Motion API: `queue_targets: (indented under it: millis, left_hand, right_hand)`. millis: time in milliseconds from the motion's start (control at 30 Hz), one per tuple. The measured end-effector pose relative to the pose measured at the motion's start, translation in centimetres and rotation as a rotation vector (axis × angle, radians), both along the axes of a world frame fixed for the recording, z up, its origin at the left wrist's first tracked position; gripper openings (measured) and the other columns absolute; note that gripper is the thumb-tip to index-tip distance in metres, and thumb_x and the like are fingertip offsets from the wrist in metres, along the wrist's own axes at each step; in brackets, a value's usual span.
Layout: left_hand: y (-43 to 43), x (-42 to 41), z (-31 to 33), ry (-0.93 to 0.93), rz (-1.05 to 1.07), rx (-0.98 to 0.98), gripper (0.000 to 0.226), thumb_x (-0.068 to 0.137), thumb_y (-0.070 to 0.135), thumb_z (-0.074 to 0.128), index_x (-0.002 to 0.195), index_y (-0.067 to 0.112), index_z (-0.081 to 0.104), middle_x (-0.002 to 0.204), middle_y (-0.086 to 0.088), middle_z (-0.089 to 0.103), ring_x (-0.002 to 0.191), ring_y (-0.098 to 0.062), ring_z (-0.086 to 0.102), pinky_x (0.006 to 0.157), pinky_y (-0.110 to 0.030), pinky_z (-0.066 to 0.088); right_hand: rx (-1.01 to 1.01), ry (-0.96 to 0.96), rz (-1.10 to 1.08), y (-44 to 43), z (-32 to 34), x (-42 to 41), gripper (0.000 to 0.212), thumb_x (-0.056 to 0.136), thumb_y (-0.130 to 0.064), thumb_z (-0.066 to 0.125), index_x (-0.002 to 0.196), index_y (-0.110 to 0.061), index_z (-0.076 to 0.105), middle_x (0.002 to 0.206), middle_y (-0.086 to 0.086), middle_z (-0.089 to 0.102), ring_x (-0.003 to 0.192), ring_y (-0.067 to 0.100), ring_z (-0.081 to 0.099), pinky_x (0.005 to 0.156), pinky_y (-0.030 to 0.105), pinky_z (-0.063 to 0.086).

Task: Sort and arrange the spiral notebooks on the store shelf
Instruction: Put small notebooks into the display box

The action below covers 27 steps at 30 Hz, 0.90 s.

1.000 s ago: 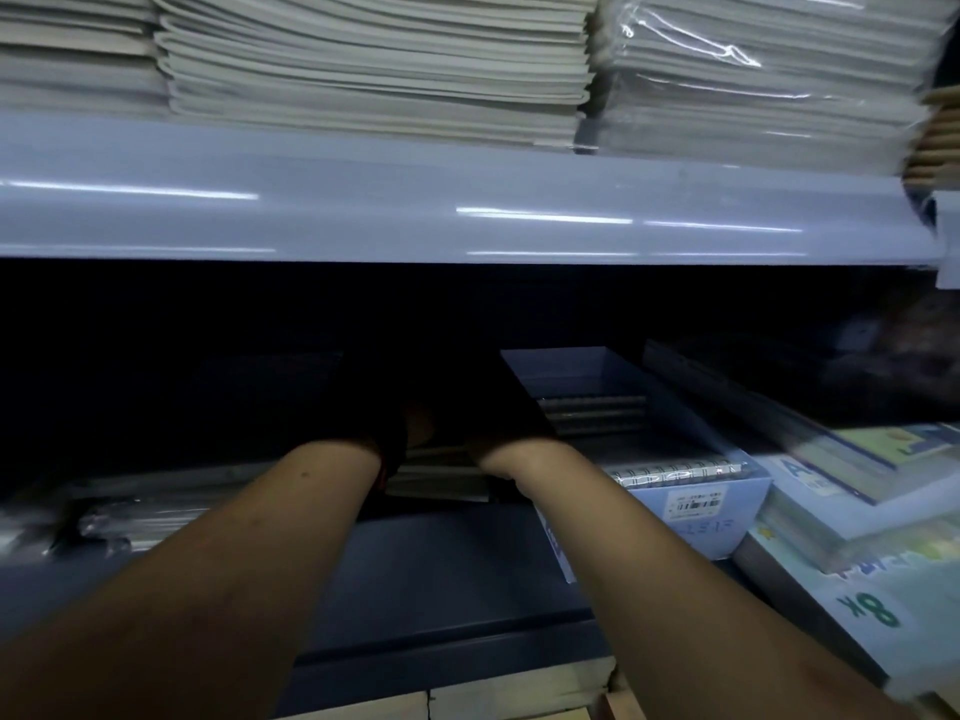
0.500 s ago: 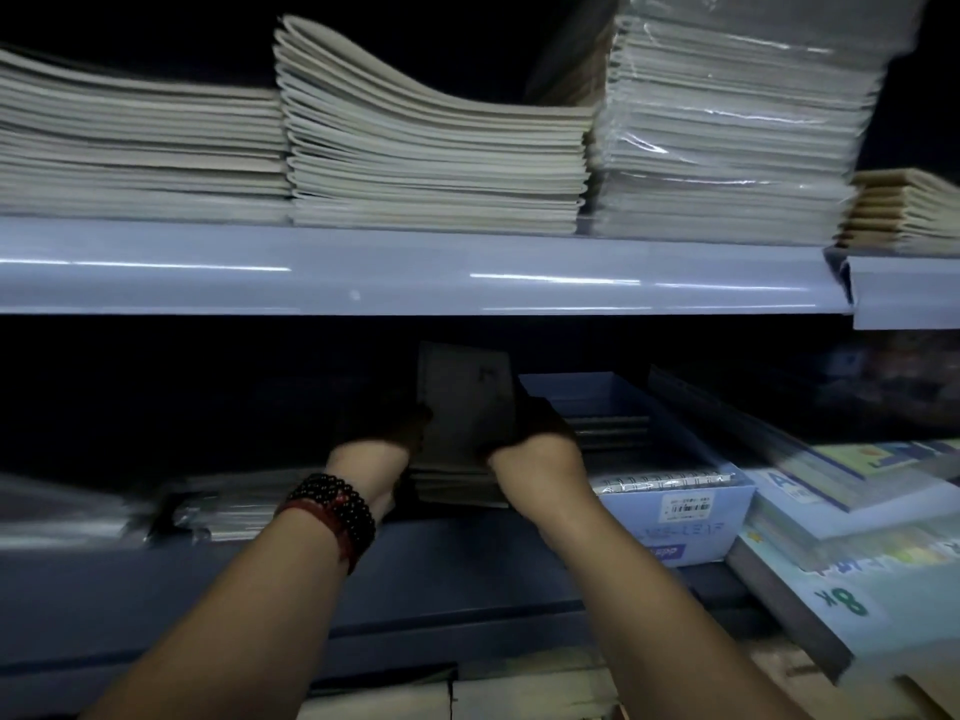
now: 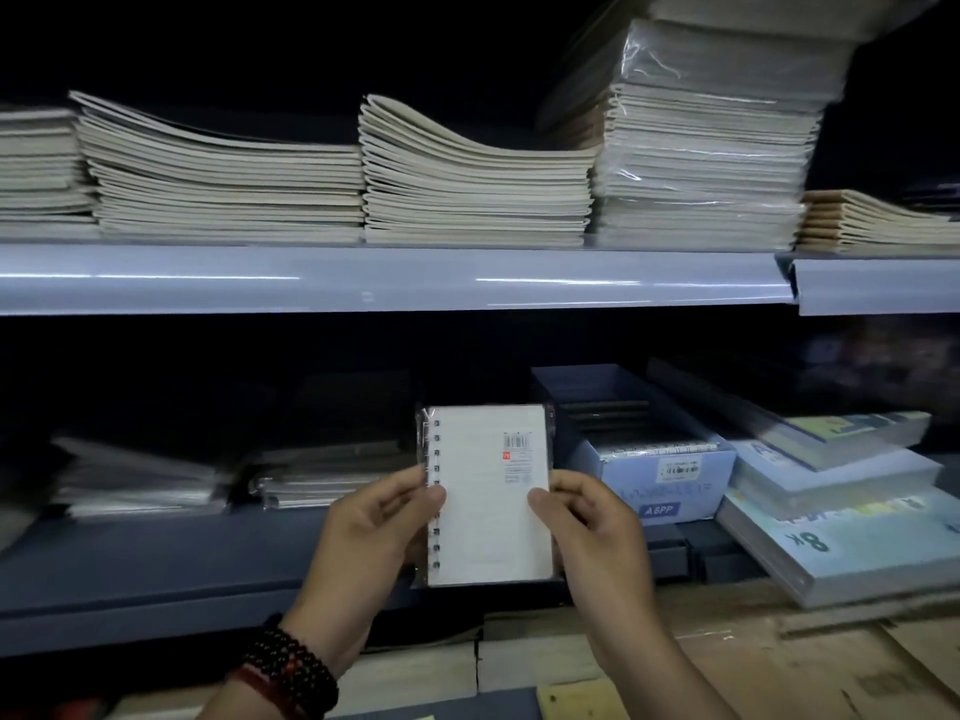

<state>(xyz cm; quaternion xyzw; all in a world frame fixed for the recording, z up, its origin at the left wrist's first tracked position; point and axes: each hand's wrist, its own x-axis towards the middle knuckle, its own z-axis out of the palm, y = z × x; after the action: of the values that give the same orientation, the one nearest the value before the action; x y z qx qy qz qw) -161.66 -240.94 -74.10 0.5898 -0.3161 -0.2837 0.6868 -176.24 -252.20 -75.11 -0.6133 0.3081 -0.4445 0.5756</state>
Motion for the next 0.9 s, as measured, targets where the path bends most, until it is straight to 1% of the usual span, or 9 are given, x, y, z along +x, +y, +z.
queue_targets:
  millis: [167, 300, 400, 500, 567, 667, 767, 833, 900]
  left_hand:
    - [0.8, -0.2, -0.1, -0.117, 0.034, -0.022, 0.026, 0.088, 0.021, 0.072, 0.113, 0.028, 0.075, 0.107, 0.006, 0.077, 0.102, -0.011, 0.072, 0.087, -0.025, 0.055]
    - [1.3, 0.7, 0.0, -0.320, 0.075, 0.013, 0.025, 0.089, 0.015, 0.073, 0.099, 0.037, 0.080, 0.103, 0.002, 0.072, 0.094, -0.020, 0.067, 0.082, -0.024, 0.056]
    - [1.7, 0.5, 0.4, -0.085, 0.008, -0.048, 0.029, 0.093, -0.002, 0.063, 0.098, 0.019, 0.082, 0.104, -0.004, 0.078, 0.095, -0.019, 0.074, 0.076, -0.027, 0.061]
    - [1.5, 0.4, 0.6, 0.179, -0.056, -0.087, 0.024, 0.098, 0.002, 0.053, 0.104, 0.003, 0.077, 0.108, -0.014, 0.076, 0.099, -0.028, 0.074, 0.086, -0.044, 0.059]
    - [1.6, 0.4, 0.8, 0.241, -0.054, -0.104, 0.020, 0.094, 0.008, 0.062, 0.107, 0.000, 0.075, 0.106, -0.013, 0.077, 0.094, -0.026, 0.075, 0.084, -0.041, 0.058]
    - [1.4, 0.1, 1.0, 0.275, 0.010, -0.155, 0.032, 0.089, 0.003, 0.067, 0.120, 0.009, 0.070, 0.100, -0.010, 0.078, 0.080, -0.016, 0.075, 0.073, -0.030, 0.061]
    - [1.0, 0.2, 0.8, 0.378, 0.043, -0.242, 0.061, 0.086, -0.002, 0.068, 0.137, 0.026, 0.050, 0.109, -0.017, 0.075, 0.102, -0.031, 0.073, 0.087, -0.042, 0.059]
    - [0.7, 0.3, 0.7, 0.416, 0.069, -0.287, 0.076, 0.085, -0.006, 0.068, 0.143, 0.033, 0.039, 0.110, -0.019, 0.074, 0.104, -0.032, 0.073, 0.081, -0.040, 0.061]
    - [0.5, 0.3, 0.3, 0.412, 0.060, -0.279, 0.093, 0.081, -0.006, 0.072, 0.147, 0.043, 0.029, 0.111, -0.025, 0.072, 0.103, -0.033, 0.073, 0.076, -0.039, 0.062]
  right_hand:
    - [-0.141, 0.005, -0.040, 0.4, -0.3, -1.3, 0.005, 0.090, -0.015, 0.071, 0.089, -0.020, 0.074, 0.090, -0.006, 0.075, 0.084, 0.007, 0.070, 0.071, 0.020, 0.056]
    - [-0.247, -0.019, -0.063, 0.1, -0.6, -1.5, 0.037, 0.083, 0.011, 0.068, 0.088, -0.025, 0.076, 0.092, 0.001, 0.069, 0.082, 0.011, 0.065, 0.069, 0.015, 0.050]
    - [-0.169, -0.051, -0.014, 0.2, -0.9, -1.3, 0.047, 0.080, 0.023, 0.060, 0.090, -0.019, 0.077, 0.091, -0.005, 0.075, 0.085, 0.005, 0.069, 0.068, 0.015, 0.052]
    - [-0.064, -0.128, 0.032, 0.2, -1.1, -1.0, 0.036, 0.085, 0.014, 0.065, 0.088, -0.019, 0.078, 0.095, -0.006, 0.077, 0.093, 0.007, 0.072, 0.072, 0.019, 0.056]
    - [-0.009, -0.154, 0.050, 0.5, -1.2, -0.7, 0.030, 0.090, 0.005, 0.064, 0.091, -0.021, 0.078, 0.099, -0.004, 0.077, 0.097, 0.011, 0.072, 0.073, 0.023, 0.058]
    - [0.100, -0.226, 0.059, 1.3, -1.3, 0.0, 0.032, 0.103, -0.004, 0.045, 0.114, -0.021, 0.070, 0.099, 0.008, 0.076, 0.084, 0.028, 0.074, 0.062, 0.035, 0.061]
    - [0.213, -0.268, 0.207, 2.6, -0.8, 0.4, 0.031, 0.106, -0.030, 0.036, 0.123, -0.019, 0.060, 0.093, 0.023, 0.073, 0.061, 0.041, 0.067, 0.046, 0.039, 0.056]
    - [0.215, -0.218, 0.339, 3.3, -0.6, 0.8, 0.037, 0.101, -0.040, 0.042, 0.122, -0.017, 0.061, 0.099, 0.022, 0.073, 0.064, 0.041, 0.067, 0.049, 0.039, 0.057]
    - [0.174, -0.198, 0.385, 3.9, -0.7, 1.2, 0.029, 0.096, -0.026, 0.058, 0.119, -0.010, 0.061, 0.101, 0.020, 0.073, 0.067, 0.040, 0.068, 0.050, 0.039, 0.057]
